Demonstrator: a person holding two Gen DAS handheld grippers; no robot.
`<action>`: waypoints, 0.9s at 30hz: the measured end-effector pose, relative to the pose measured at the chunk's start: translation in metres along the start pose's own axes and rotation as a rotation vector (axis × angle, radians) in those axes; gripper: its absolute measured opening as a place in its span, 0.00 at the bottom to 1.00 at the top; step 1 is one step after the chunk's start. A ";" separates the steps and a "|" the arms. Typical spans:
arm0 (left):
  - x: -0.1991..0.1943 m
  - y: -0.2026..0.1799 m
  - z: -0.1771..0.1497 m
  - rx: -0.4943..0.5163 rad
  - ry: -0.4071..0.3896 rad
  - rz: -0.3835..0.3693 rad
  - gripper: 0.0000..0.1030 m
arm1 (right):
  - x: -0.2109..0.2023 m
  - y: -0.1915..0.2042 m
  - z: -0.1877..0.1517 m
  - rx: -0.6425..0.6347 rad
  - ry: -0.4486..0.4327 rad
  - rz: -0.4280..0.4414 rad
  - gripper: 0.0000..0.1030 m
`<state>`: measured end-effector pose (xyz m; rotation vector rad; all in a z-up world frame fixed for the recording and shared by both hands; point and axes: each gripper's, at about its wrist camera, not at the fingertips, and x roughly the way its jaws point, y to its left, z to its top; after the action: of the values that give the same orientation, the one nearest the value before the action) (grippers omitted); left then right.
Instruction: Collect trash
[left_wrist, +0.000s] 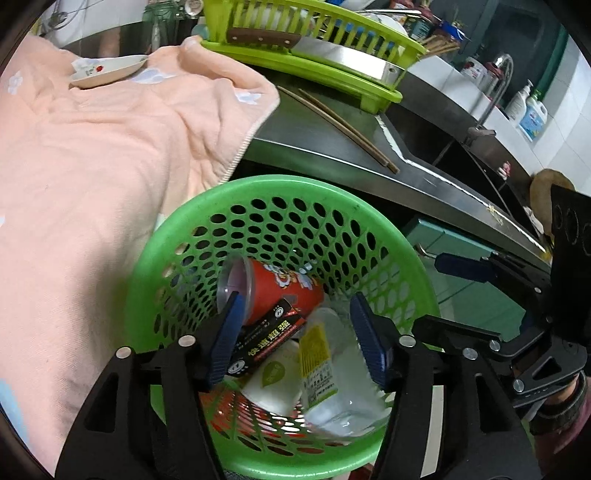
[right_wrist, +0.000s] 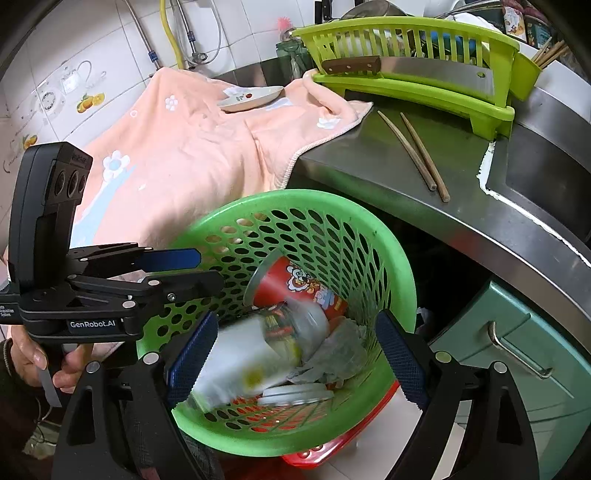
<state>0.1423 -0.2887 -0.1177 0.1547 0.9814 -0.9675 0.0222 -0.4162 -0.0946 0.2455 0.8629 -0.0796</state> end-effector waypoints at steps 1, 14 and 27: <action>-0.002 0.002 0.000 -0.006 -0.002 0.000 0.60 | 0.000 0.001 0.000 -0.002 0.000 0.000 0.82; -0.039 0.027 -0.006 -0.059 -0.068 0.081 0.72 | 0.002 0.018 0.002 -0.023 -0.005 0.022 0.83; -0.087 0.056 -0.020 -0.106 -0.163 0.212 0.90 | 0.003 0.050 0.009 -0.047 -0.033 0.045 0.86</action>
<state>0.1544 -0.1912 -0.0795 0.0880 0.8456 -0.7203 0.0394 -0.3700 -0.0816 0.2188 0.8253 -0.0216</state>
